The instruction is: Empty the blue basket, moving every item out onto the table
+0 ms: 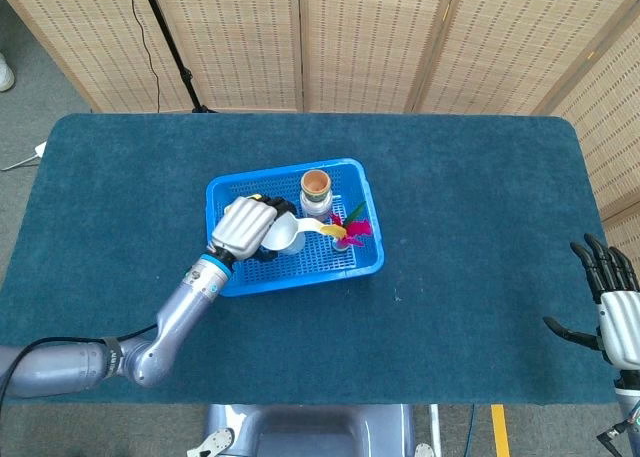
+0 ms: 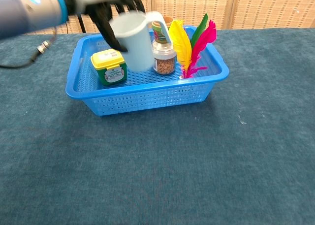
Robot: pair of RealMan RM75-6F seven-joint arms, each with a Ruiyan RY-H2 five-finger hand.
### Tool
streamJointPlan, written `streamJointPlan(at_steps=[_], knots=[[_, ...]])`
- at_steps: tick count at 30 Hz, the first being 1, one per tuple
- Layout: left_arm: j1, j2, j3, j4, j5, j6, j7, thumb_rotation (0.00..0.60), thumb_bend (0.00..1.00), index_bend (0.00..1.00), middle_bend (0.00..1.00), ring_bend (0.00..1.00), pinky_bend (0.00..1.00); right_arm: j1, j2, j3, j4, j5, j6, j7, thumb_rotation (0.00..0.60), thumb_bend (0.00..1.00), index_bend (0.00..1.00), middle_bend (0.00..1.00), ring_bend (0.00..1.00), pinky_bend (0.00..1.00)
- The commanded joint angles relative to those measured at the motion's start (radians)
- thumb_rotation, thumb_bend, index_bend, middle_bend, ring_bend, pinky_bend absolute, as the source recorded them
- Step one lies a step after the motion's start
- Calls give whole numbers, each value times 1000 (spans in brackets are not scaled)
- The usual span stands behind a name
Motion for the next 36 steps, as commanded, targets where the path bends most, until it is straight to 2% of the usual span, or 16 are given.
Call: streamJointPlan(at_steps=[1, 6, 11, 15, 22, 23, 24, 25, 27, 28, 31, 36], knots=[[84, 154, -42, -112, 70, 72, -87, 600, 230, 467, 341, 346, 467, 0, 0, -2, -3, -4, 0, -4, 600, 0, 0, 0, 0, 0], [177, 305, -43, -124, 76, 89, -182, 600, 230, 467, 341, 346, 467, -3, 1, -6, -11, -16, 9, -7, 600, 0, 0, 0, 0, 0], [266, 360, -5, -3, 101, 27, -361, 600, 230, 467, 341, 346, 467, -4, 1, -13, -18, -29, 12, -16, 600, 0, 0, 0, 0, 0], [310, 321, 33, 172, 117, -47, -498, 600, 230, 462, 341, 345, 467, 0, -4, -18, -25, -39, 7, -31, 600, 0, 0, 0, 0, 0], [317, 156, 47, 508, 167, -185, -719, 600, 231, 453, 340, 343, 461, 9, -15, -25, -27, -40, -16, -57, 600, 0, 0, 0, 0, 0], [311, 136, 46, 538, 178, -200, -740, 600, 231, 430, 320, 325, 441, 10, -18, -25, -25, -38, -19, -61, 600, 0, 0, 0, 0, 0], [305, 115, 44, 568, 190, -207, -752, 600, 228, 355, 243, 256, 378, 12, -20, -25, -24, -36, -21, -64, 600, 0, 0, 0, 0, 0], [298, 92, 41, 596, 201, -207, -759, 600, 219, 226, 140, 154, 273, 13, -22, -25, -24, -36, -24, -67, 600, 0, 0, 0, 0, 0], [289, 61, 36, 625, 216, -212, -775, 600, 180, 45, 10, 20, 84, 14, -24, -25, -24, -35, -26, -70, 600, 0, 0, 0, 0, 0], [284, 50, 35, 633, 224, -221, -786, 600, 151, 1, 0, 0, 21, 14, -25, -25, -23, -33, -27, -72, 600, 0, 0, 0, 0, 0], [275, 47, 30, 625, 248, -236, -808, 600, 108, 0, 0, 0, 0, 13, -26, -25, -21, -28, -28, -75, 600, 0, 0, 0, 0, 0], [291, 83, 17, 552, 321, -163, -848, 600, 105, 0, 0, 0, 0, 12, -24, -23, -19, -22, -28, -68, 600, 0, 0, 0, 0, 0]])
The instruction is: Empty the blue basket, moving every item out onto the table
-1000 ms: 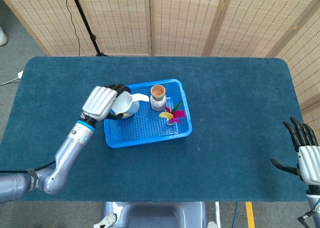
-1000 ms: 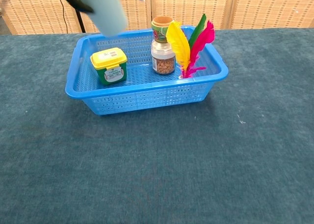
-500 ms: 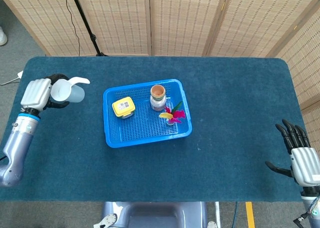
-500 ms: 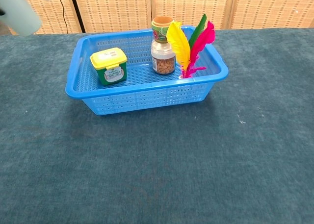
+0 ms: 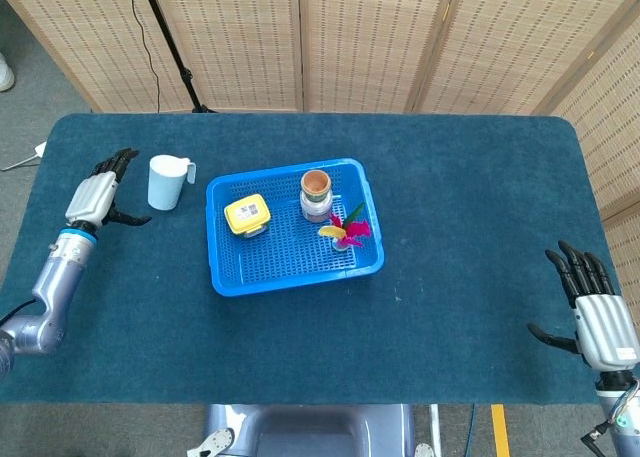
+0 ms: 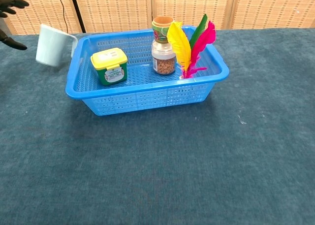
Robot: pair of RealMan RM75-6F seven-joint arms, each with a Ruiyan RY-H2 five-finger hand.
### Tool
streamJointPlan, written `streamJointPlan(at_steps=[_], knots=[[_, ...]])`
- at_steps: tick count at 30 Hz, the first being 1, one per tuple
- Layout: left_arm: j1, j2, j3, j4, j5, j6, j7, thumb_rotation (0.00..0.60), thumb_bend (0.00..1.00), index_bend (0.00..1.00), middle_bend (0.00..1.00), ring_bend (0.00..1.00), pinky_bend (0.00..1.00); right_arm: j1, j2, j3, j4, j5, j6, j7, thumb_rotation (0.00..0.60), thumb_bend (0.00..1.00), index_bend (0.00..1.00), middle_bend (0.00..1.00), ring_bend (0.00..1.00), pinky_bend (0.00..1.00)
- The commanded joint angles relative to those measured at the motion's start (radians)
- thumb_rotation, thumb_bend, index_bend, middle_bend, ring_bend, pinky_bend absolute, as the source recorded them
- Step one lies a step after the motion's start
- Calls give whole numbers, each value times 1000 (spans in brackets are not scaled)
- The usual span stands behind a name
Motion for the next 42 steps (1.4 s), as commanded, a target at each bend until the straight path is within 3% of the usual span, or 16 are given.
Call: streamJointPlan(at_steps=[1, 7, 11, 13, 19, 30, 42], knots=[[17, 41, -9, -75, 74, 77, -34, 600, 105, 0, 0, 0, 0, 0, 2, 1, 0, 0, 1, 6, 600, 0, 0, 0, 0, 0], [43, 112, -3, -216, 184, 196, -12, 600, 105, 0, 0, 0, 0, 0, 7, -2, -3, -9, 4, 16, 600, 0, 0, 0, 0, 0], [21, 133, -3, -320, 227, 211, 61, 600, 105, 0, 0, 0, 0, 0, 8, -3, -4, -12, 6, 17, 600, 0, 0, 0, 0, 0], [-16, 120, -17, -380, 219, 188, 131, 600, 105, 0, 0, 0, 0, 1, 8, -3, -1, -6, 1, 17, 600, 0, 0, 0, 0, 0], [-120, 43, -68, -428, 83, 99, 317, 600, 105, 0, 0, 0, 0, 8, 5, 8, 12, 22, -17, 23, 600, 0, 0, 0, 0, 0], [-340, -104, -107, -292, -250, -49, 620, 600, 115, 0, 0, 0, 0, 11, 10, 36, 39, 89, -40, 54, 600, 0, 0, 0, 0, 0], [-514, -254, -116, -26, -418, -160, 705, 600, 162, 0, 0, 0, 8, 14, 7, 63, 60, 153, -63, 51, 600, 0, 0, 0, 0, 0]])
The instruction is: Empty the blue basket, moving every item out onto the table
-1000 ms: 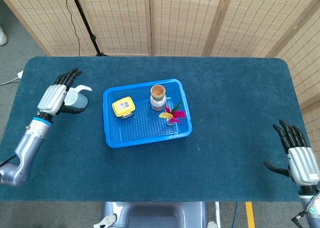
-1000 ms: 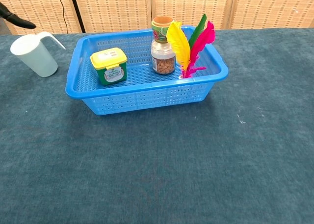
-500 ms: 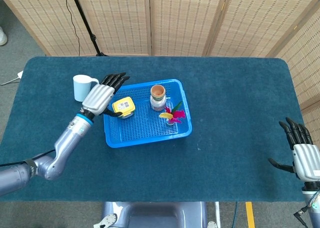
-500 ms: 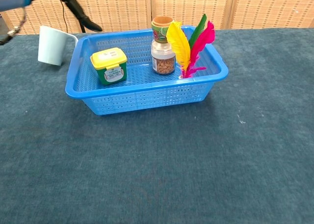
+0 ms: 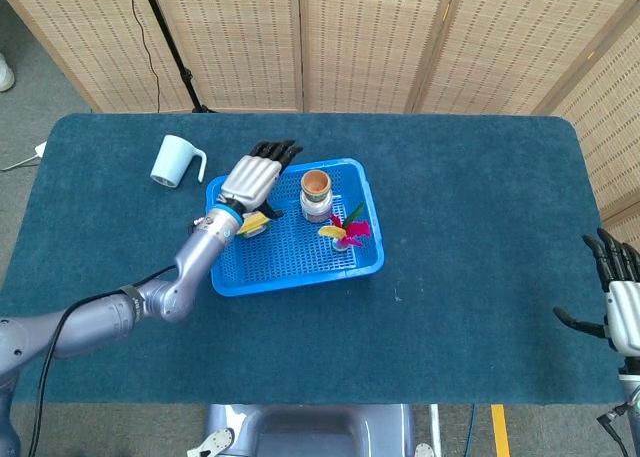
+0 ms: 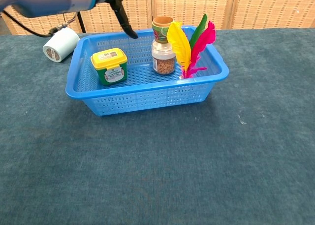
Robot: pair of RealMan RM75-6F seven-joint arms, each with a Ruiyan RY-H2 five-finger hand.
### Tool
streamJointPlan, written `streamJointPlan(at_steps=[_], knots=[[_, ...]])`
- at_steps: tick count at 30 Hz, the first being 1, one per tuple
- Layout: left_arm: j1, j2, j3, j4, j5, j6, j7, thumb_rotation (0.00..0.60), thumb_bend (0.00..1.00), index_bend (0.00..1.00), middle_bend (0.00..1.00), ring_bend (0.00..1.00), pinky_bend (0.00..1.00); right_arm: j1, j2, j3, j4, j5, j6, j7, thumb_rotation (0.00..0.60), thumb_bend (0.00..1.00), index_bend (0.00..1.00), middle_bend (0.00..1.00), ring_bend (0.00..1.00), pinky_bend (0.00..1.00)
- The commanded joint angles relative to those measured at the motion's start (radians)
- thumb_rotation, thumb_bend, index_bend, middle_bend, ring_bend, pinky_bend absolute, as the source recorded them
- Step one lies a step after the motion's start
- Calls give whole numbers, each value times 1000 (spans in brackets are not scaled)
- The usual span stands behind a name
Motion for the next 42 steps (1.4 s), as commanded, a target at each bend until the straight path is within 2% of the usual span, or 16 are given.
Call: streamJointPlan(at_steps=[1, 8, 9, 12, 16, 21, 24, 29, 34, 39, 42], knots=[[-66, -60, -5, 95, -48, -51, 22, 600, 180, 0, 0, 0, 27, 2, -3, 6, 7, 14, -7, -4, 600, 0, 0, 0, 0, 0], [-160, -133, 18, 242, -113, -117, 80, 600, 230, 0, 0, 0, 88, 4, -3, 14, 12, 43, -31, -3, 600, 0, 0, 0, 0, 0], [-173, -144, 15, 259, -125, -125, 82, 600, 237, 20, 0, 6, 121, 4, -1, 15, 11, 45, -33, 0, 600, 0, 0, 0, 0, 0], [-201, -173, 12, 299, -139, -140, 80, 600, 265, 149, 41, 103, 269, 4, 4, 17, 7, 53, -41, 5, 600, 0, 0, 0, 0, 0], [-223, -196, 24, 336, -147, -151, 89, 600, 288, 301, 194, 263, 409, 4, 11, 18, 2, 58, -50, 9, 600, 0, 0, 0, 0, 0], [-241, -215, 27, 360, -164, -141, 96, 600, 320, 467, 353, 399, 492, 1, 16, 21, 3, 63, -51, 20, 600, 0, 0, 0, 0, 0], [-238, -213, 22, 344, -151, -93, 95, 600, 335, 516, 398, 443, 505, 0, 18, 22, 5, 65, -54, 28, 600, 0, 0, 0, 0, 0], [-207, -156, 0, 243, -118, -9, 73, 600, 342, 540, 419, 463, 505, -3, 20, 20, 3, 58, -50, 33, 600, 0, 0, 0, 0, 0], [-121, 4, 1, 6, -66, 82, 58, 600, 341, 544, 424, 474, 505, -5, 23, 16, -3, 48, -50, 36, 600, 0, 0, 0, 0, 0], [44, 187, 66, -236, -38, 212, 42, 600, 339, 553, 432, 484, 505, -10, 30, 12, -15, 30, -38, 43, 600, 0, 0, 0, 0, 0], [159, 263, 114, -301, 0, 285, -14, 600, 339, 553, 432, 477, 505, -11, 33, 8, -20, 20, -34, 48, 600, 0, 0, 0, 0, 0]])
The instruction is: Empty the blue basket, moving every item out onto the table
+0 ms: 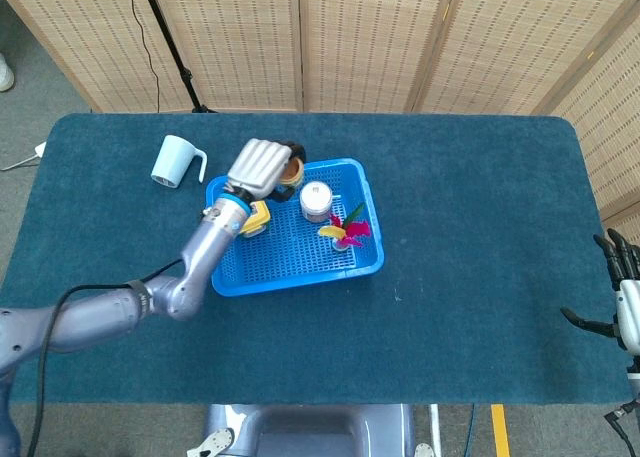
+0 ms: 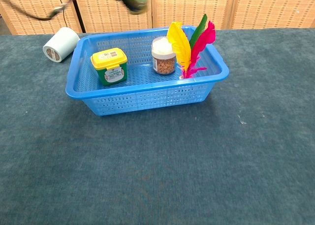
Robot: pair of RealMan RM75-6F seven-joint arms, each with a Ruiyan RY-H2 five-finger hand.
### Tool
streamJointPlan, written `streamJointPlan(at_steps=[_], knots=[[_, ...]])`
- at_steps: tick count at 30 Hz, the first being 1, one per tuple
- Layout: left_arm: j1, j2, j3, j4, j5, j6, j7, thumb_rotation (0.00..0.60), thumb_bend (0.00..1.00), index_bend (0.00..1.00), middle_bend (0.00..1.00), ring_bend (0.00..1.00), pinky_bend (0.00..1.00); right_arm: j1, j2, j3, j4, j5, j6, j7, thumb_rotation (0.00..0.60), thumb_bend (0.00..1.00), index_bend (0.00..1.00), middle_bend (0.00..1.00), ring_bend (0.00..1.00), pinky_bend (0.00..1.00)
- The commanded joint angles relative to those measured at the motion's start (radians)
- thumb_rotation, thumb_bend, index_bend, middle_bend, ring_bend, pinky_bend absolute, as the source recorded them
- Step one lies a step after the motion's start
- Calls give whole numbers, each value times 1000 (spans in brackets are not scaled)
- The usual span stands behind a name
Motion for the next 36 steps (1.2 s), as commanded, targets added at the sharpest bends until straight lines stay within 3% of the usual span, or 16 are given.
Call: streamJointPlan(at_steps=[1, 6, 11, 13, 14, 16, 18, 25, 32, 36], knots=[[202, 160, 85, -140, 64, 143, -80, 600, 339, 553, 432, 475, 505, -1, 3, -4, -3, -7, 0, 4, 600, 0, 0, 0, 0, 0], [347, 217, 162, -126, 118, 190, -170, 600, 339, 550, 432, 465, 505, 6, 4, -11, -7, -19, -12, 4, 600, 0, 0, 0, 0, 0], [438, 203, 200, -48, 177, 199, -265, 600, 339, 542, 431, 450, 501, 11, 1, -17, -12, -29, -18, -7, 600, 0, 0, 0, 0, 0], [462, 184, 205, -2, 191, 184, -304, 600, 335, 516, 417, 421, 436, 13, -1, -20, -13, -35, -20, -15, 600, 0, 0, 0, 0, 0], [471, 172, 207, 20, 197, 174, -321, 600, 328, 466, 372, 385, 387, 14, -3, -22, -14, -37, -22, -19, 600, 0, 0, 0, 0, 0], [482, 149, 208, 60, 209, 153, -345, 600, 272, 164, 120, 160, 185, 16, -5, -25, -16, -40, -24, -25, 600, 0, 0, 0, 0, 0], [487, 133, 209, 83, 223, 121, -372, 600, 220, 2, 0, 15, 53, 17, -6, -27, -17, -43, -27, -31, 600, 0, 0, 0, 0, 0], [503, 132, 177, 88, 367, 115, -530, 600, 153, 0, 0, 0, 7, 19, -8, -28, -20, -38, -29, -44, 600, 0, 0, 0, 0, 0], [505, 220, 152, -108, 544, 184, -604, 600, 138, 0, 0, 0, 7, 18, -6, -28, -19, -35, -28, -40, 600, 0, 0, 0, 0, 0], [485, 235, 134, -181, 550, 170, -566, 600, 137, 0, 0, 0, 37, 17, -4, -27, -18, -36, -25, -34, 600, 0, 0, 0, 0, 0]])
